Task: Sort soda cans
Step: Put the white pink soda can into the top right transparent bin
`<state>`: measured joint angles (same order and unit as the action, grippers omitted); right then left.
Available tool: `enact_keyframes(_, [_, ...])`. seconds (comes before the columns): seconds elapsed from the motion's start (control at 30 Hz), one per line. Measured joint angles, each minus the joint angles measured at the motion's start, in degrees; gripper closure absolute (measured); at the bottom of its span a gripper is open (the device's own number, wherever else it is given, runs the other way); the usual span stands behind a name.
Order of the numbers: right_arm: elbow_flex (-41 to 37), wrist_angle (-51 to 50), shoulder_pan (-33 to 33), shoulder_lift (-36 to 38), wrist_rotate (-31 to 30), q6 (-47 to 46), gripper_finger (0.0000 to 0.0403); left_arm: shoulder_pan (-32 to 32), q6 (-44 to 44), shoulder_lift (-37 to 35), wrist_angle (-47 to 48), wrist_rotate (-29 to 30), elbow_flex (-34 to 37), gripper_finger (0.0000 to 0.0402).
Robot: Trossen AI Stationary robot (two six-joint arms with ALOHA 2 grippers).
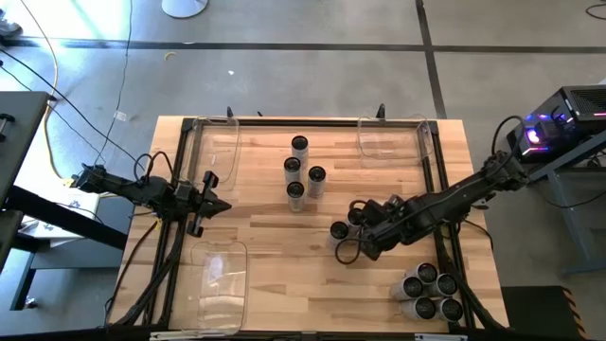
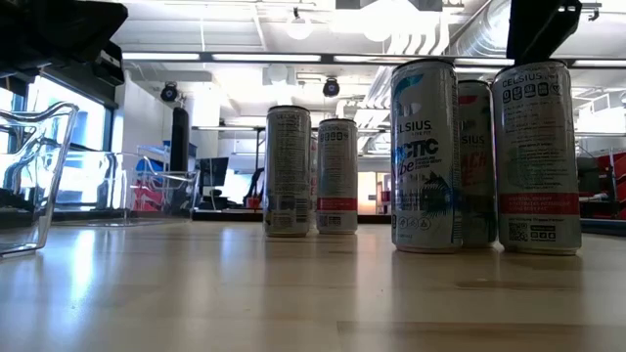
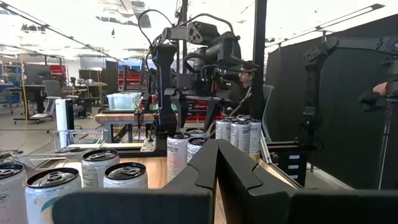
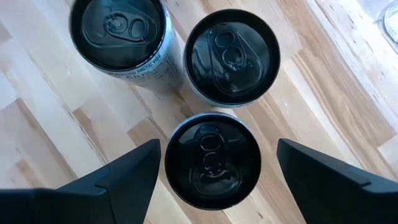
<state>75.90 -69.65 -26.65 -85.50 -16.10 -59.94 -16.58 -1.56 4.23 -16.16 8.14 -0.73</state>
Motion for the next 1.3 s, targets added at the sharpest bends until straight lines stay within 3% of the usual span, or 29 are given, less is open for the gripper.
enact_keyframes(0.43, [0.04,-2.78,-0.02,-4.60,1.77,0.00,0.0088,-0.01,0.47,0.00,0.04,-0.02,0.00,0.0401])
enact_keyframes(0.53, [0.04,-3.10,-0.02,-5.23,2.69,1.07,0.0104,-0.02,0.92,0.00,0.04,-0.02,0.00,0.0402])
enact_keyframes(0.7, [0.19,-3.94,0.04,-5.46,3.35,1.90,0.0166,-0.01,0.92,0.01,0.04,-0.02,0.00,0.0402])
enact_keyframes(0.93, [2.99,-15.61,0.56,-1.96,4.62,-4.01,0.0168,-0.02,0.94,0.00,-0.11,-0.02,0.00,0.0401])
enact_keyframes(1.03, [4.98,-20.56,2.50,0.08,2.23,-6.70,0.0168,-0.02,0.94,0.02,-0.41,-0.02,0.00,0.0401])
enact_keyframes(1.3, [8.90,-20.46,16.00,7.62,-5.25,4.82,0.0168,-0.02,0.94,0.00,-1.70,0.11,0.00,0.0401])
